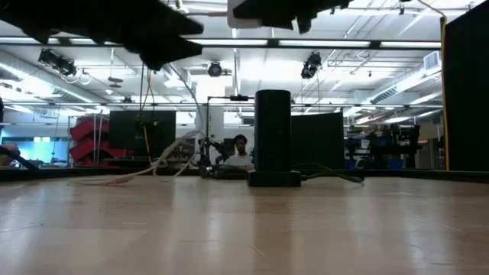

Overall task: Plug in charger
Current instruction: Insert the charger adapter into the black outlet

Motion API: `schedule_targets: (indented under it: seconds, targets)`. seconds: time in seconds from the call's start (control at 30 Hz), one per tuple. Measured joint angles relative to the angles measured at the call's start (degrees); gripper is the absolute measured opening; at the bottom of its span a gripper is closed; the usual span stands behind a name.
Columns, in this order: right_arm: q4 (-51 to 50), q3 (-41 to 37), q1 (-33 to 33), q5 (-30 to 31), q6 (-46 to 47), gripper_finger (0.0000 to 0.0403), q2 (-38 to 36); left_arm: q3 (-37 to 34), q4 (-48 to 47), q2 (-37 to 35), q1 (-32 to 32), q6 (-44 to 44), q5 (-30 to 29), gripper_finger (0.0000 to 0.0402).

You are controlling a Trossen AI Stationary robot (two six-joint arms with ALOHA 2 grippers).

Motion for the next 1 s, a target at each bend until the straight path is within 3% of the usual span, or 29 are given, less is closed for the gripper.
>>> schedule_targets:
  seconds: [0.13, 0.27, 0.4, 0.6, 0.77, 1.0]
  targets:
    - [0.0, 0.0, -2.4, -6.7, 3.3, 0.0083, 0.0, 0.0, -9.2, 0.0, -1.6, -5.3, -4.6, 0.0272]
    - [0.0, 0.0, -3.7, -8.1, 4.4, 0.0083, 0.0, 0.0, -18.5, 0.0, -3.3, -9.5, -11.4, 0.0267]
    - [-1.5, 0.0, -5.3, -10.5, 6.8, 0.0083, 0.0, 0.0, -24.0, 0.0, -3.6, -15.4, -5.0, 0.0261]
    - [-3.6, 0.0, -6.8, -12.0, 8.6, 0.0083, 0.0, 0.0, -22.5, 0.0, -3.6, -19.2, 1.1, 0.0259]
    - [-4.7, 0.0, -7.0, -12.0, 10.3, 0.0083, 0.0, 0.0, -20.4, 0.0, -4.6, -16.8, 2.1, 0.0256]
    - [-8.2, 0.0, -10.0, -16.3, 13.9, 0.0083, 0.0, 0.9, -8.7, 0.0, -8.1, 0.6, 1.1, 0.0233]
